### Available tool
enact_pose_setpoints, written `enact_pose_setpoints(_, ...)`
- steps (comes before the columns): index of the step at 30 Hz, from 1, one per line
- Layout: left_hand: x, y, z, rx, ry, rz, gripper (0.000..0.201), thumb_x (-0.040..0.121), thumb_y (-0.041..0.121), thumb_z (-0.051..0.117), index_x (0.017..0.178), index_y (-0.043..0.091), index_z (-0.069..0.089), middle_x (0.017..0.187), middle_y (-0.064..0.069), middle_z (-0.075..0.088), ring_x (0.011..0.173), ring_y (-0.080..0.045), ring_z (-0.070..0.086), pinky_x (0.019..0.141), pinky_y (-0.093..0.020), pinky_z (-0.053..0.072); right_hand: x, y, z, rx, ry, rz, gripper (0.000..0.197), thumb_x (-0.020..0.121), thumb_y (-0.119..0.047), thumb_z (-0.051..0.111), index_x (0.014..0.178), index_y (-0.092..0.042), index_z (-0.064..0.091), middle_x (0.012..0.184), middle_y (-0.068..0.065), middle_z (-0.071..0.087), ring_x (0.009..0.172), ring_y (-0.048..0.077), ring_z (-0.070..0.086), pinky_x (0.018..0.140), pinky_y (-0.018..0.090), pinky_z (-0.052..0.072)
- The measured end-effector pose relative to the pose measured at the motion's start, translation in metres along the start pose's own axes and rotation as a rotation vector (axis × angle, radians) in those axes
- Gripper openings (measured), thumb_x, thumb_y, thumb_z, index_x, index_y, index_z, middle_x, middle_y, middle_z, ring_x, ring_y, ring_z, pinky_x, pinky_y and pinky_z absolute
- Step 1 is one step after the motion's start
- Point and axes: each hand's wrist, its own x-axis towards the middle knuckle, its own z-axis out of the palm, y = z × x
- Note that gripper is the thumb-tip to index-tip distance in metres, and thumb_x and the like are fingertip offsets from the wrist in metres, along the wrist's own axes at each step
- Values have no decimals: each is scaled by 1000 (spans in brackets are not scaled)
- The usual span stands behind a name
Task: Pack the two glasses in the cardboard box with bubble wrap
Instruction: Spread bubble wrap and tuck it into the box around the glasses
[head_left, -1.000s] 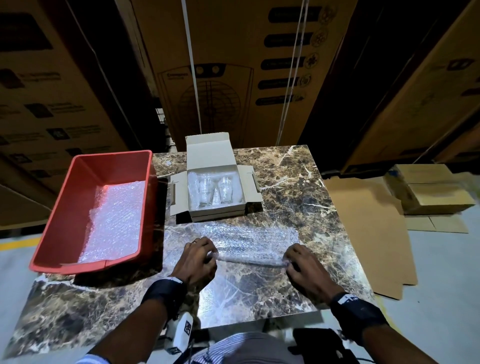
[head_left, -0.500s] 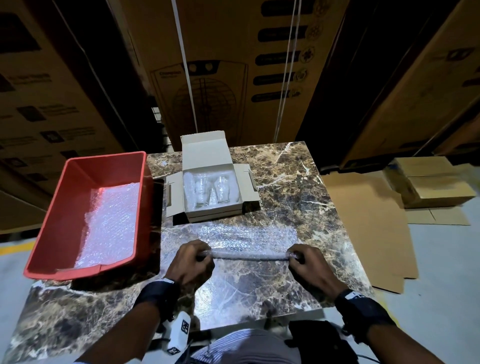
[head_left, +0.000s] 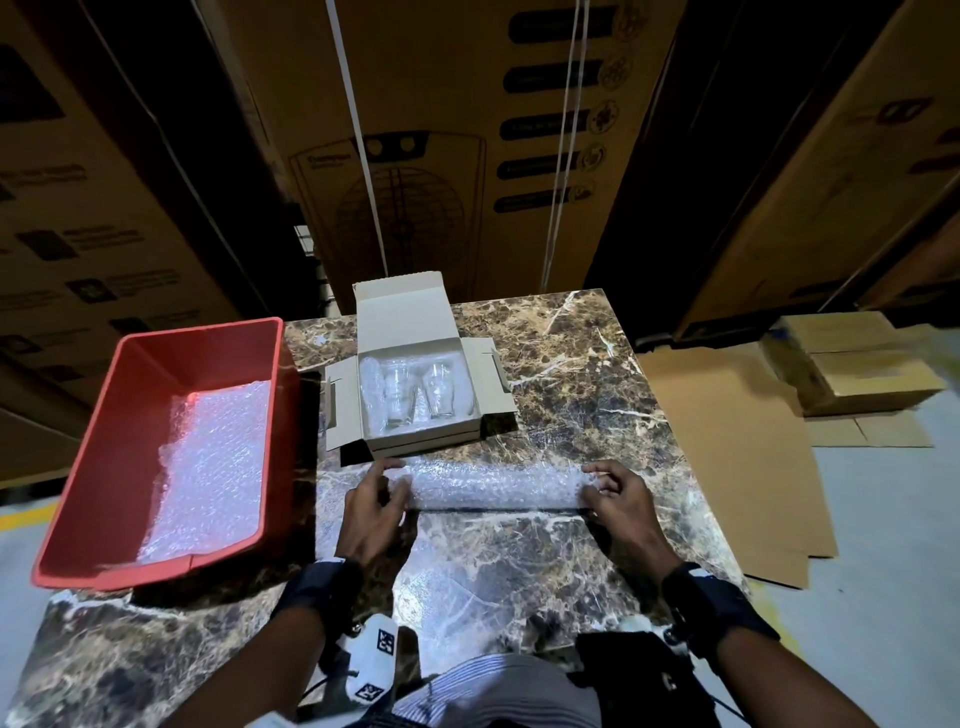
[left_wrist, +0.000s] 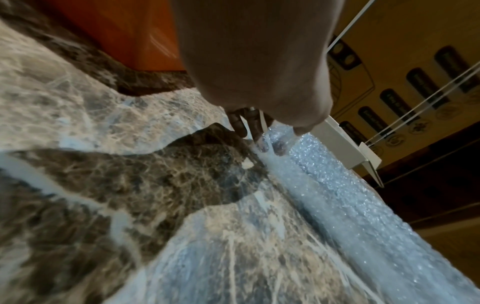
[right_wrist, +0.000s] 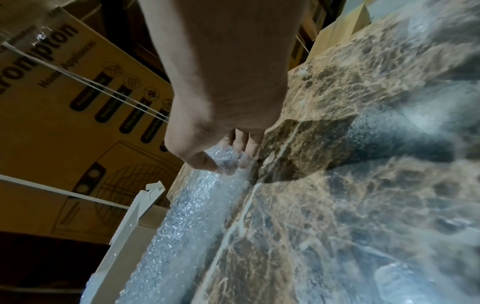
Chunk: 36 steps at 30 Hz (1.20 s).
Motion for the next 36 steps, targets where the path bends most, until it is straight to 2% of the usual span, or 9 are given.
enact_pose_setpoints(5, 6, 4, 3, 4, -23, -61, 39, 89, 22, 78, 119, 33, 55, 79, -9, 64, 74, -23, 66, 71, -37, 53, 18, 13, 1, -77, 71, 33, 37, 89, -5, 65, 113, -33, 64, 93, 11, 61, 56, 18, 47, 48, 30, 39)
enact_pose_setpoints(9, 8, 5, 5, -33, -3, -87, 38, 93, 7, 70, 119, 29, 55, 85, -9, 69, 79, -19, 71, 74, -35, 56, 27, 20, 4, -207, 100, 15, 33, 91, -8, 66, 110, -36, 64, 95, 8, 61, 55, 17, 47, 49, 30, 39)
enact_pose_setpoints(11, 9, 6, 6, -22, 18, -99, 36, 94, 6, 67, 117, 31, 55, 84, -10, 69, 79, -21, 72, 69, -30, 54, 30, 24, 4, -221, 93, 4, 34, 93, -10, 67, 111, -38, 64, 100, 11, 63, 57, 17, 49, 48, 29, 41)
enact_pose_setpoints(13, 11, 2, 6, 41, 32, -101, 35, 91, 12, 69, 113, 35, 54, 81, -6, 68, 78, -24, 70, 71, -35, 56, 34, 29, 5, -206, 92, -7, 34, 94, -11, 68, 111, -40, 65, 106, 13, 65, 62, 19, 54, 49, 28, 45)
enact_pose_setpoints(20, 18, -3, 2, 276, 7, -121, 47, 75, 30, 75, 115, 40, 51, 75, 8, 67, 75, -19, 65, 74, -38, 56, 44, 27, 6, -304, 112, -79, 35, 93, -12, 71, 103, -44, 63, 112, 2, 66, 79, 23, 64, 61, 36, 56)
enact_pose_setpoints(23, 16, -2, 4, 346, -1, -130, 49, 70, 35, 73, 114, 40, 51, 81, 7, 63, 81, -22, 62, 73, -38, 53, 42, 26, 8, -435, 85, -122, 32, 94, -18, 71, 107, -45, 61, 121, -8, 65, 92, 19, 68, 78, 45, 62)
enact_pose_setpoints(26, 13, 1, 6, 470, 25, -34, 49, 68, 35, 69, 114, 32, 53, 96, 4, 51, 90, -24, 53, 78, -39, 48, 37, 22, 15, -666, 133, -197, 28, 93, -20, 69, 115, -35, 59, 122, -9, 58, 111, 14, 56, 96, 41, 54)
enact_pose_setpoints(31, 19, 15, 20, 608, 23, 355, 35, 84, 31, 69, 116, 23, 58, 106, -2, 48, 91, -17, 42, 75, -40, 47, 32, 2, 33, -935, 213, -358, 29, 93, -21, 63, 120, -28, 60, 125, -1, 48, 119, 15, 38, 111, 48, 32)
enact_pose_setpoints(36, 15, 29, 51, 695, -301, 590, 54, 99, 37, 53, 149, 17, 45, 147, -8, 47, 134, -28, 44, 108, -45, 40, 27, 6, 76, -1065, -114, -571, 34, 100, -26, 49, 133, -25, 56, 142, 1, 48, 129, 18, 43, 113, 42, 37)
